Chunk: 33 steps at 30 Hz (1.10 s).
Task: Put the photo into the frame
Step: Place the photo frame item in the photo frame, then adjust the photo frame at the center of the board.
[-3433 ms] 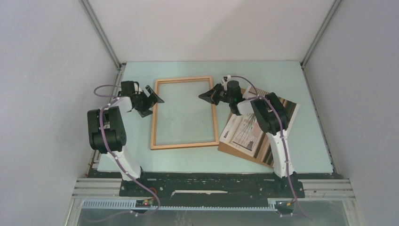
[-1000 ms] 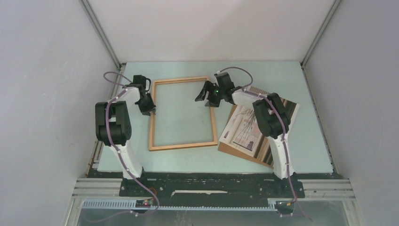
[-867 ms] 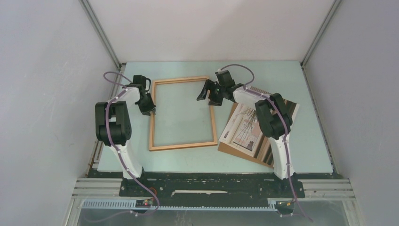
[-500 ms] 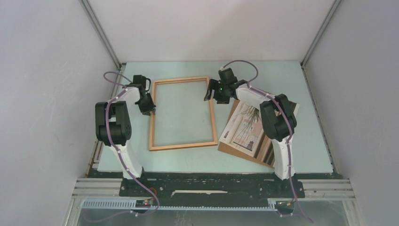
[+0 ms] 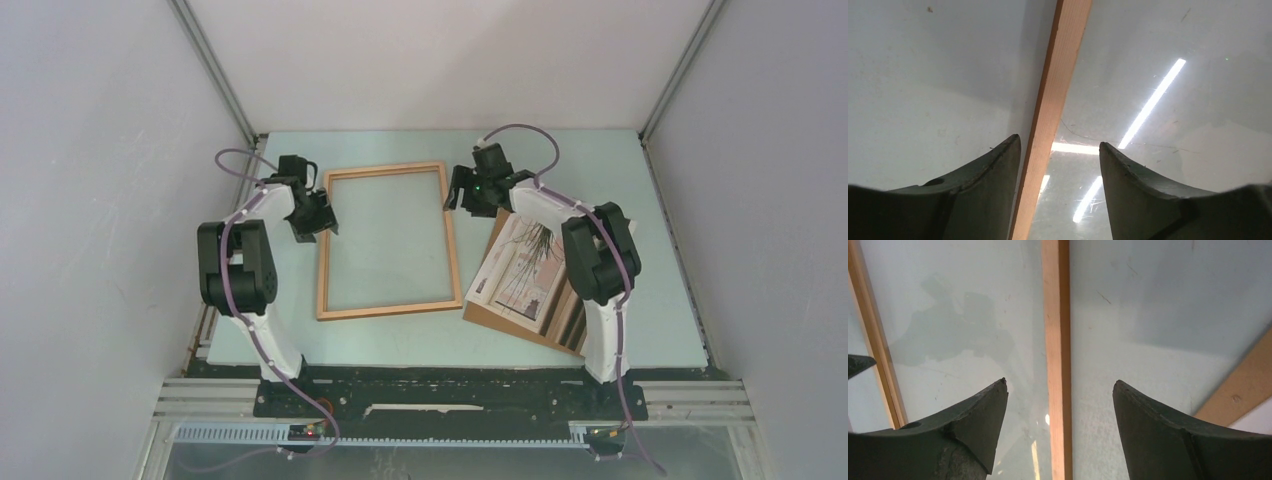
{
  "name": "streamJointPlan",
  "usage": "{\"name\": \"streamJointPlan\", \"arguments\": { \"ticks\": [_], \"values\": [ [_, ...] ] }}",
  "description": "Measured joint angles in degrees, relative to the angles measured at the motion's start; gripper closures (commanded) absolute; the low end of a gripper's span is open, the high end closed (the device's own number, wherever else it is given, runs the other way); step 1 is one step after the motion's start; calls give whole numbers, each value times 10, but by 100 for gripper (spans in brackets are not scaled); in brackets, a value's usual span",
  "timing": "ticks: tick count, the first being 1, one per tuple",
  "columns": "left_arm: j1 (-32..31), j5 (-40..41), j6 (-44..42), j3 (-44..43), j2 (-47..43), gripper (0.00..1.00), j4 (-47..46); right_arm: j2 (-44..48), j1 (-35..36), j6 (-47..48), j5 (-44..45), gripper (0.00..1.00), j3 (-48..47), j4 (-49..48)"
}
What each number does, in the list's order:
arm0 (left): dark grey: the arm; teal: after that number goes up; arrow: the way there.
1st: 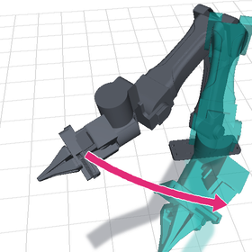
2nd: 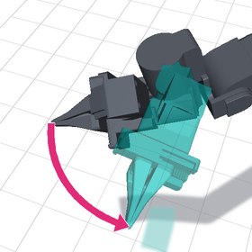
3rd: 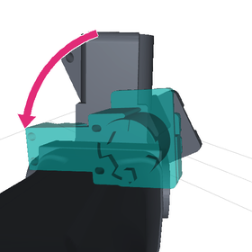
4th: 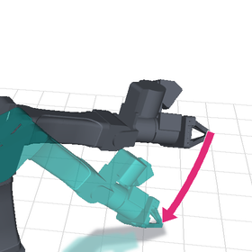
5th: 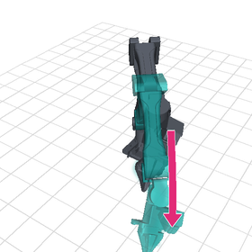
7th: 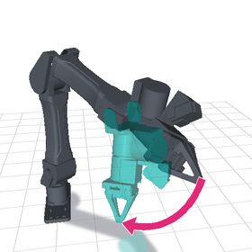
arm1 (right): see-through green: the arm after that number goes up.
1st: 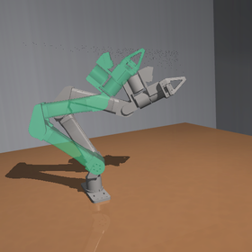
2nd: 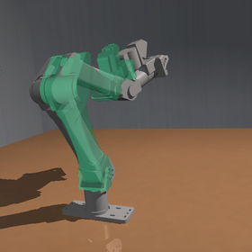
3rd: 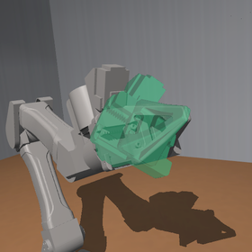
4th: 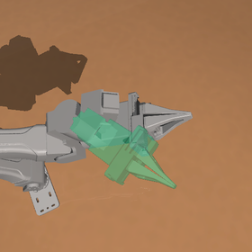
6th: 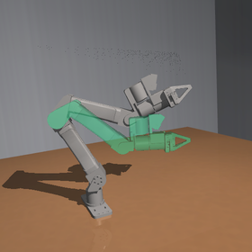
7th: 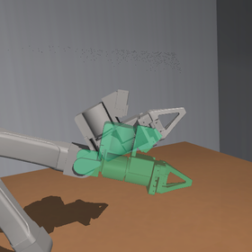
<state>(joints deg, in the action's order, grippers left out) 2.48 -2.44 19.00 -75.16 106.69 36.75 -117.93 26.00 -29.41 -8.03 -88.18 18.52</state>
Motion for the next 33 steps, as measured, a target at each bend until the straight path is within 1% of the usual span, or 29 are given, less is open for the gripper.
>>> {"name": "streamJointPlan", "arguments": {
  "ticks": [2, 4, 7, 9, 12, 16, 20, 22, 25, 29, 33],
  "values": [
    [0, -7, 0, 0, -3, 24, -3, -15, 4, 0, 10, 15, -21, 1],
    [0, -12, 0, 1, -8, 15, -8, -43, 8, 0, 22, 16, -64, 6],
    [1, -18, 4, 3, -19, 9, -21, -92, 12, 0, 32, 19, -142, 16],
    [4, -28, 7, 3, -23, 2, -30, -112, 12, -1, 32, 20, -170, 16],
    [19, -50, 20, 4, -23, 1, -42, -124, 12, -5, 30, 22, -175, 20],
    [45, -61, 27, 3, -20, 1, -49, -142, 10, -10, 18, 34, -175, 28],
    [54, -75, 37, -4, 15, 4, -54, -153, 8, -31, -18, 40, -171, 29],
    [52, -91, 41, -26, 52, 5, -53, -148, 8, -45, -43, 43, -144, 5],
    [52, -120, 48, -74, 82, 6, -56, -103, 8, -80, -79, 43, -42, -74],
    [50, -149, 54, -101, 106, 4, -67, -19, 23, -136, -118, 40, 109, -142],
    [48, -151, 49, -116, 116, 4, -66, 53, 71, -186, -124, 37, 226, -188]
  ]
}}
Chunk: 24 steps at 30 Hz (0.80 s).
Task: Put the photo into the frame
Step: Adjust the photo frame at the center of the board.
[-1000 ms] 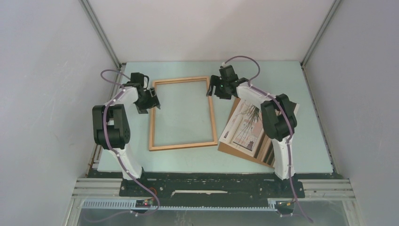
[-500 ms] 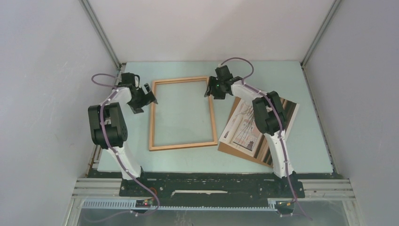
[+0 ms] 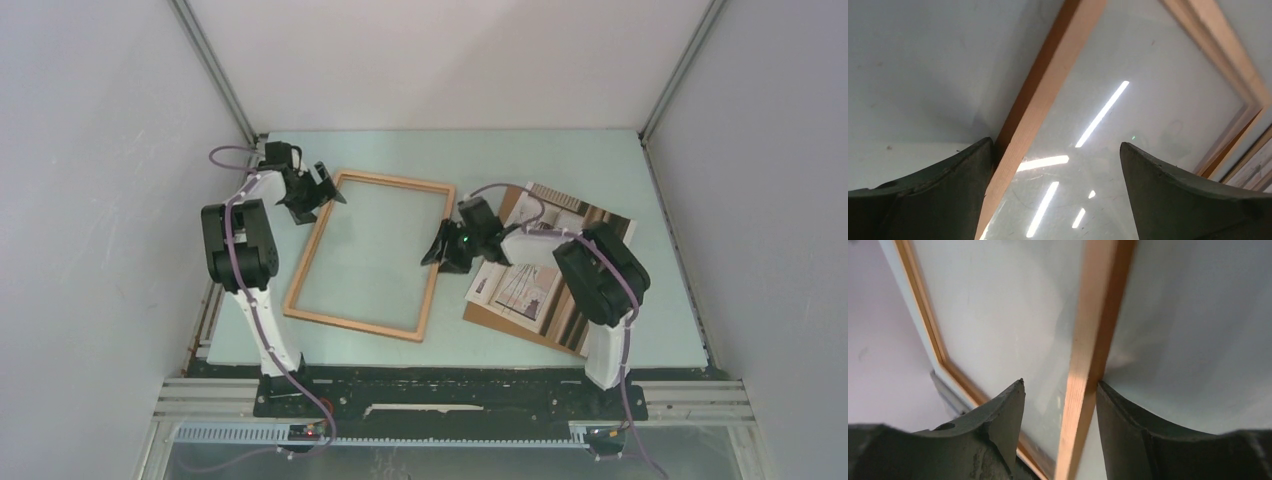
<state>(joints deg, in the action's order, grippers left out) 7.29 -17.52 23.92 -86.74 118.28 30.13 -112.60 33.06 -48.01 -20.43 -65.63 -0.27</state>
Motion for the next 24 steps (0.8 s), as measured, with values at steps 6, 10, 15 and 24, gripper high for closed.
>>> {"name": "streamJointPlan", "arguments": {
  "ticks": [6, 10, 15, 24],
  "values": [
    [-4, -46, 1, -67, 48, 3, 2, 49, 101, -38, -20, 24, 56, -19],
    [-11, -72, 0, -140, 83, 2, 27, 81, 99, -5, -10, 16, 56, 1],
    [-29, -16, -8, -209, 77, 0, 80, 149, 12, 97, 15, 17, 41, 70],
    [-64, 98, 73, 63, -263, 0, 82, 8, -139, 208, -47, 33, -188, 138]
  ]
}}
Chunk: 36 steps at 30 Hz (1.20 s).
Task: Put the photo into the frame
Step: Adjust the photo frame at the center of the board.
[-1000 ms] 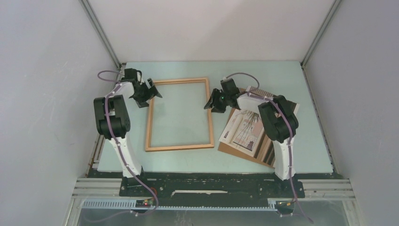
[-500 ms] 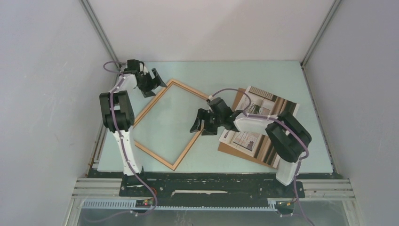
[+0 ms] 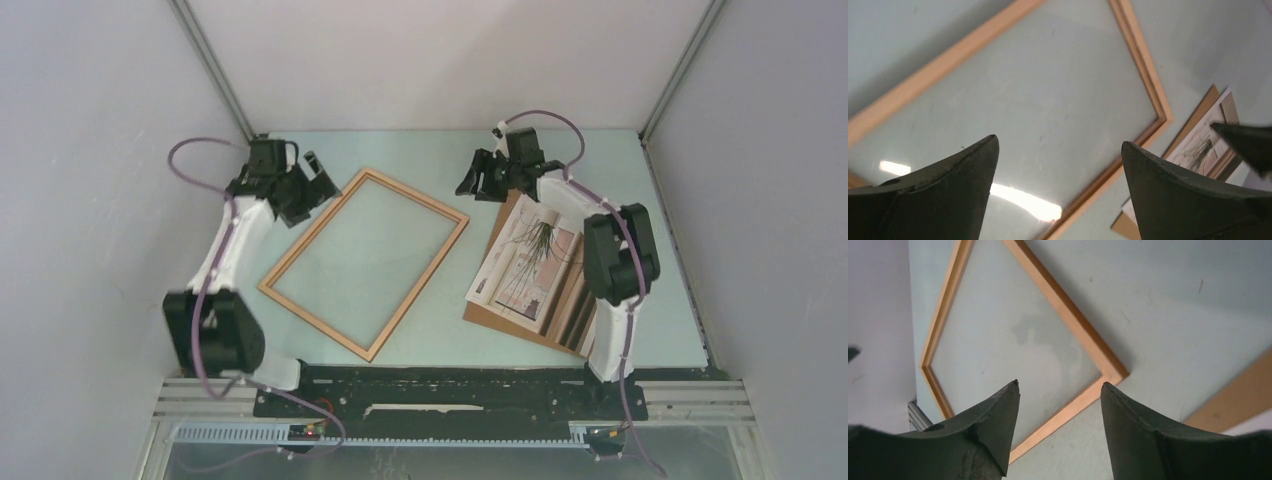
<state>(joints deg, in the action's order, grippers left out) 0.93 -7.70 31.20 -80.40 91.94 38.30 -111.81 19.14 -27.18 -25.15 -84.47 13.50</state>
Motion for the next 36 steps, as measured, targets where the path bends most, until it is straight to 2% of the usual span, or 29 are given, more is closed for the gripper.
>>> {"name": "streamJointPlan", "arguments": {
  "ticks": [4, 9, 14, 18, 36],
  "values": [
    [3, 19, 41, 151, -175, 0, 18, -89, -1, 26, -19, 37, -100, 31],
    [-1, 12, 99, 330, -284, 0, 49, -141, 7, 38, -40, 38, -145, 52],
    [-22, 5, 172, 468, -371, 0, 96, -168, 7, 40, -61, 41, -167, 56],
    [-48, 9, 220, 500, -416, 0, 102, -175, 7, 41, -73, 43, -167, 57],
    [-59, 13, 252, 526, -389, 0, 59, -210, 9, 44, -86, 50, -190, 69]
  ]
}}
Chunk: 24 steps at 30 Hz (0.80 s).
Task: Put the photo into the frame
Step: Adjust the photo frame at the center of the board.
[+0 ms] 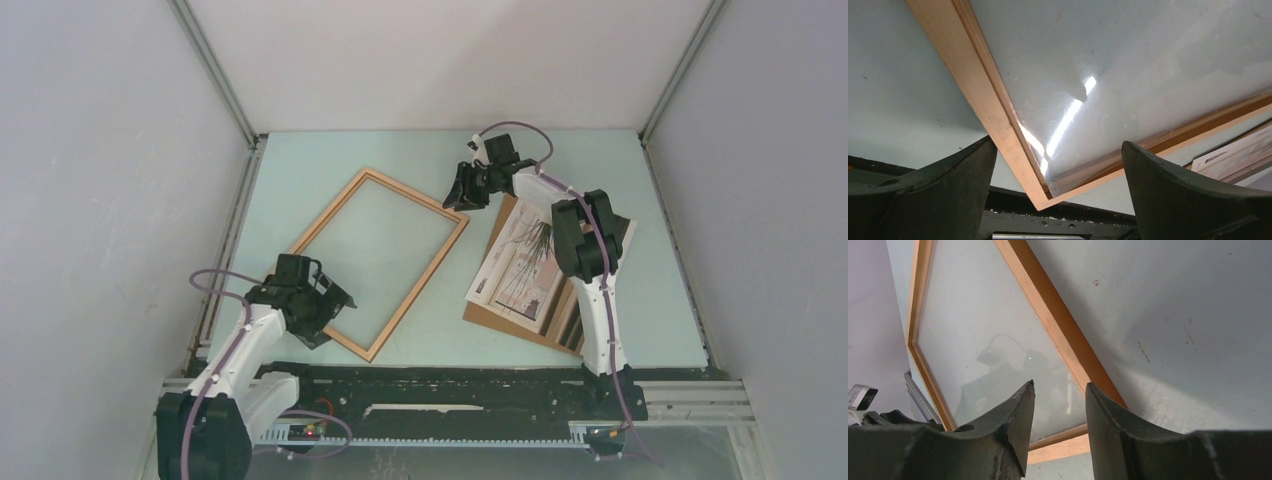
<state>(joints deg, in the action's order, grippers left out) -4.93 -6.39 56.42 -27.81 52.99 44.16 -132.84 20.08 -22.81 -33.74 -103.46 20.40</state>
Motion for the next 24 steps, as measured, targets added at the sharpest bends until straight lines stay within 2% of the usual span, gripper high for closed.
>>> {"name": "streamJointPlan", "arguments": {
  "ticks": [24],
  "values": [
    [-1, -17, 21, 22, 8, 0, -46, 37, 21, -11, -13, 49, 103, -48]
  ]
}}
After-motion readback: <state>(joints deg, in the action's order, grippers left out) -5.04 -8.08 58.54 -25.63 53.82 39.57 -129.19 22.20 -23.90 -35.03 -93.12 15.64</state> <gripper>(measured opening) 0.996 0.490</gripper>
